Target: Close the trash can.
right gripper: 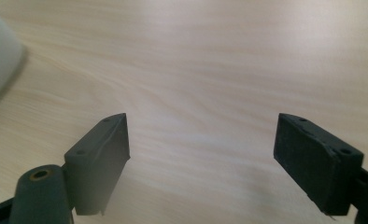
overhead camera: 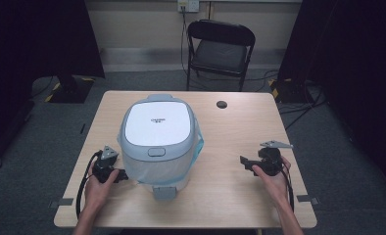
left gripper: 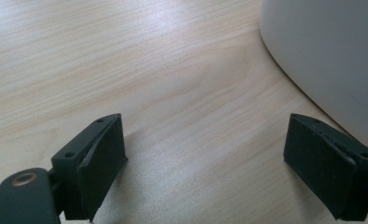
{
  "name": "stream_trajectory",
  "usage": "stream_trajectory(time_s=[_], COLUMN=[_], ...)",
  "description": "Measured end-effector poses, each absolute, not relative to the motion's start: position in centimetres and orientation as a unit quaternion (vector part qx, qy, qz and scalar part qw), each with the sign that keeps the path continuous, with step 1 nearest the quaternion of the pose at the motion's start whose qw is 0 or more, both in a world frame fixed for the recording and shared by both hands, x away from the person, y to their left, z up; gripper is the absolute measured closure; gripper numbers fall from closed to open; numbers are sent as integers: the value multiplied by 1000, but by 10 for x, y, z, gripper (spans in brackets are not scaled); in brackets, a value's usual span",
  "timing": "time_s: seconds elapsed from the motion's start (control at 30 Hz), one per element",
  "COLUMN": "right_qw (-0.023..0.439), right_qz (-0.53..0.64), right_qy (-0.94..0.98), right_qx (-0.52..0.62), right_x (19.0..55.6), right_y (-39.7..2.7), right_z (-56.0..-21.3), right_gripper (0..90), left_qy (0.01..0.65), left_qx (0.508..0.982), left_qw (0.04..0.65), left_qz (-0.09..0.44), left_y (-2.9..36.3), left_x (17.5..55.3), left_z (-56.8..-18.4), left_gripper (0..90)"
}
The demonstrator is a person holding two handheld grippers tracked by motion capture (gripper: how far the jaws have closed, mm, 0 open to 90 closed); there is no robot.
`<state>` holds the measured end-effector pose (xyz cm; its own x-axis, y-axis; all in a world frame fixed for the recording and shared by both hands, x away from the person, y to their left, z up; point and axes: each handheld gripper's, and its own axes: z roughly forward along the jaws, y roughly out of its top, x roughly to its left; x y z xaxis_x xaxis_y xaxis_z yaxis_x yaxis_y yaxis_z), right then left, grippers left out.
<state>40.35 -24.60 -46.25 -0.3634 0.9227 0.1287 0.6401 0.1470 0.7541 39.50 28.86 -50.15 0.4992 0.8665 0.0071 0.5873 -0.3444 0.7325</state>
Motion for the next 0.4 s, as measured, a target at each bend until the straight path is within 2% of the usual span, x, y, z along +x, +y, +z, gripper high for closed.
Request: stream_trajectory(time_s=[0.2,0.3,0.4], right_qw=[206,237,244], right_qz=[306,305,314], right_qy=[745,741,735], right_qx=[556,549,549], right_x=[407,404,403], right_y=[-253,-250,-250], right_z=[-487,-496,-499], right_gripper=[164,149,137], left_qy=[458,458,458], left_qx=[794,794,794], left_qw=[344,344,345], left_qz=[203,203,202], left_y=[289,289,289], left_x=[395,395,395], left_z=[-502,-502,-502], left_gripper=[121,121,121])
